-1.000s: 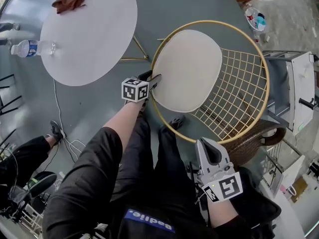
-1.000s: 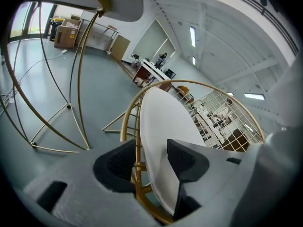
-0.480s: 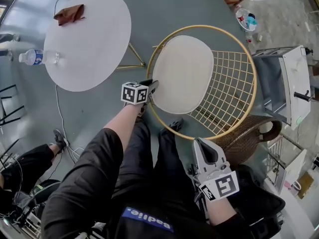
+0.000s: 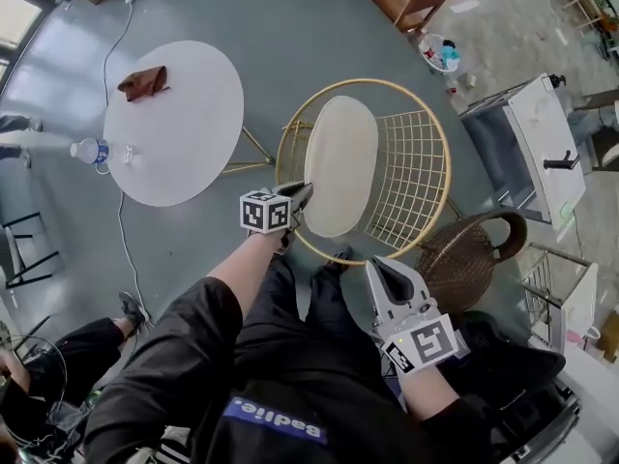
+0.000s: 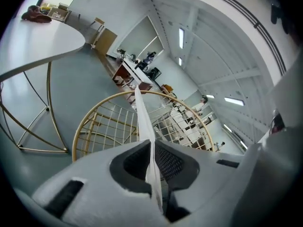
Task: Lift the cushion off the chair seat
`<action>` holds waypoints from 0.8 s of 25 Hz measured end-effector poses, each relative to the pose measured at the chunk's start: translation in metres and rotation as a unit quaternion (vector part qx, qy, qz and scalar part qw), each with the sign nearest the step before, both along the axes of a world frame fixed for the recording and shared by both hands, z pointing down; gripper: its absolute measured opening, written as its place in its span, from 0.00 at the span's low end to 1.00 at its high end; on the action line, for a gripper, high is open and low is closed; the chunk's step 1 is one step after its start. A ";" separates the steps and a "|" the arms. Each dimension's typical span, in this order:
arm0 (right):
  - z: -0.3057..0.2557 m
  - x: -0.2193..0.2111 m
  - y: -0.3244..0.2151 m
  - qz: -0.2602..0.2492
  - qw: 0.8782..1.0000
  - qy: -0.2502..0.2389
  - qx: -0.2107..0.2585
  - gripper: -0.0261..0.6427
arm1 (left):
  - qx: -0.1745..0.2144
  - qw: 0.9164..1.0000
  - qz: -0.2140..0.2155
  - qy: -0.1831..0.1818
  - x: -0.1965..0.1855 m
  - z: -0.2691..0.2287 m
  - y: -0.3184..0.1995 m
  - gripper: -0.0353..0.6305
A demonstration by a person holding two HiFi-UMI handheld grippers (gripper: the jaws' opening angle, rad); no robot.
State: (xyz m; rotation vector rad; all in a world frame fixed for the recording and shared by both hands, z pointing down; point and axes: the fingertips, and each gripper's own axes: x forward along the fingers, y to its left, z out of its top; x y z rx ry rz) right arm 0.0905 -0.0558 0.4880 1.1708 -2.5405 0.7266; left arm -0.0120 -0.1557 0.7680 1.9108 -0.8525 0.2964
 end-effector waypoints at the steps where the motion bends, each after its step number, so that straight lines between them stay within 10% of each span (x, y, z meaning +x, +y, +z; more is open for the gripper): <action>1: -0.006 0.002 -0.002 0.005 1.000 -0.001 0.006 0.08 | 0.002 1.000 0.002 0.012 0.006 -0.011 -0.001 0.11; 20: -0.097 0.014 -0.011 0.051 0.995 -0.021 0.085 0.08 | 0.063 0.984 -0.035 0.162 0.002 -0.273 0.040 0.10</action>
